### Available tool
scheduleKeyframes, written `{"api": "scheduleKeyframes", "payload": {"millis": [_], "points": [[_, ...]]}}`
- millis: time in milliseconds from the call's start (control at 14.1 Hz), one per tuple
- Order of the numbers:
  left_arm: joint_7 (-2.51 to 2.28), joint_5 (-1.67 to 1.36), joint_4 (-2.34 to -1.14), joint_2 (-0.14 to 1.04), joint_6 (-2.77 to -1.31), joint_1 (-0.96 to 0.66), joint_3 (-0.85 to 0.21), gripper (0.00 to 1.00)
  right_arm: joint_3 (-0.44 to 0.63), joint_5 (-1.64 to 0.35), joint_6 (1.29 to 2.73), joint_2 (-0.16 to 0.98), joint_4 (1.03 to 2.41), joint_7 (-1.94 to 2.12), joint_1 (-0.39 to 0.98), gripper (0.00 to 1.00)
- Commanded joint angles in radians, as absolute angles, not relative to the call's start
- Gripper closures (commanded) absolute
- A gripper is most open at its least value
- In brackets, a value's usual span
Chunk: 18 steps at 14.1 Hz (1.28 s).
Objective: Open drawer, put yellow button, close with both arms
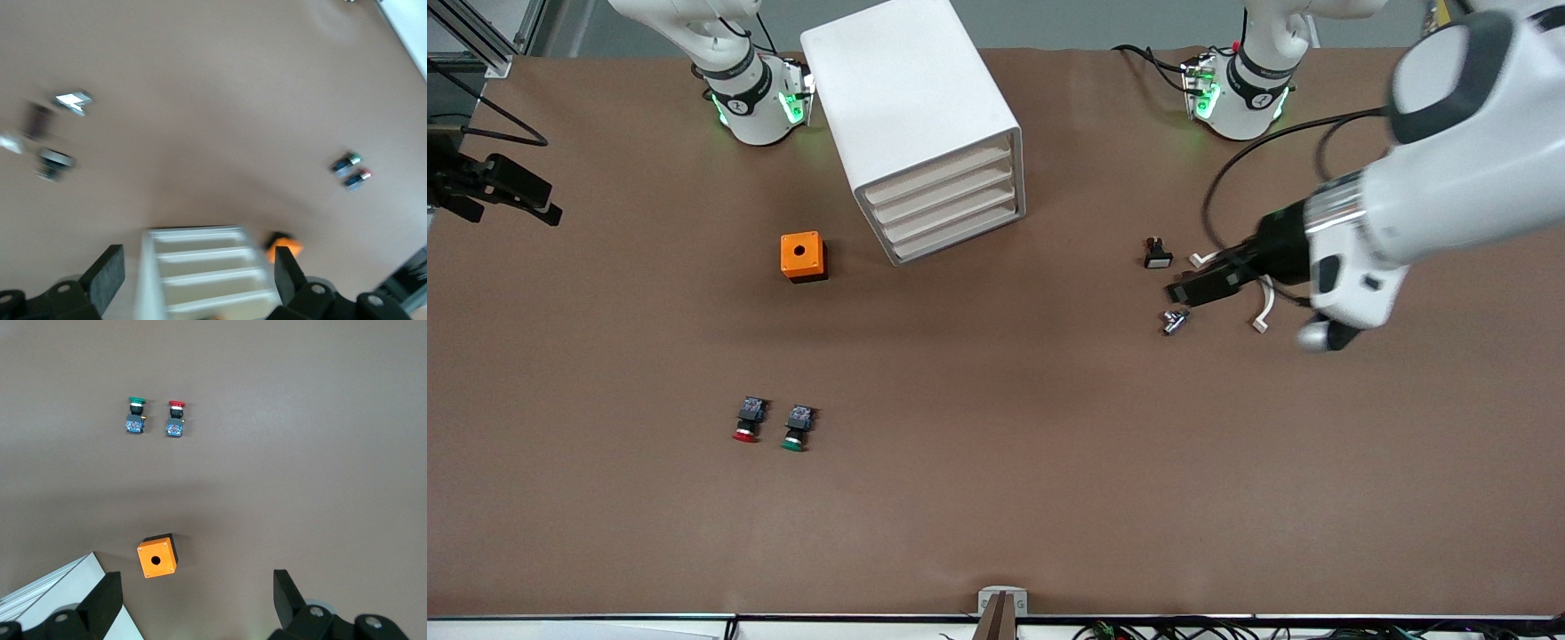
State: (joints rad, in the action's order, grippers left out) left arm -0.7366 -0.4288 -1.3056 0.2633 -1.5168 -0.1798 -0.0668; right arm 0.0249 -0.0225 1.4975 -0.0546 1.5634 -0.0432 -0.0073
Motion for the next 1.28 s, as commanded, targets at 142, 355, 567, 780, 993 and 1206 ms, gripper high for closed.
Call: {"api": "scheduleKeyframes", "payload": {"millis": [142, 355, 567, 780, 993, 1206], "points": [[-0.409, -0.177, -1.385, 0.149, -1.376, -0.105, -0.078, 0.01, 0.025, -0.037, 1.509, -0.083, 1.591, -0.029, -0.014, 0.00], [-0.188, -0.089, -1.526, 0.053, -1.403, -0.025, -0.080, 0.01, 0.025, -0.037, 1.508, -0.083, 1.591, -0.029, -0.014, 0.00], [-0.014, -0.081, -1.754, -0.085, -1.552, 0.076, -0.080, 0.01, 0.025, -0.037, 1.506, -0.083, 1.591, -0.023, -0.014, 0.00], [0.018, -0.081, -1.888, -0.169, -1.681, 0.100, -0.077, 0.01, 0.025, -0.037, 1.506, -0.084, 1.592, -0.023, -0.012, 0.00], [0.017, -0.080, -1.849, -0.149, -1.706, 0.094, -0.078, 0.01, 0.025, -0.037, 1.506, -0.090, 1.603, -0.023, -0.012, 0.00], [-0.003, -0.081, -1.742, -0.088, -1.706, 0.087, -0.084, 0.01, 0.025, -0.037, 1.506, -0.098, 1.612, -0.023, -0.012, 0.00]]}}
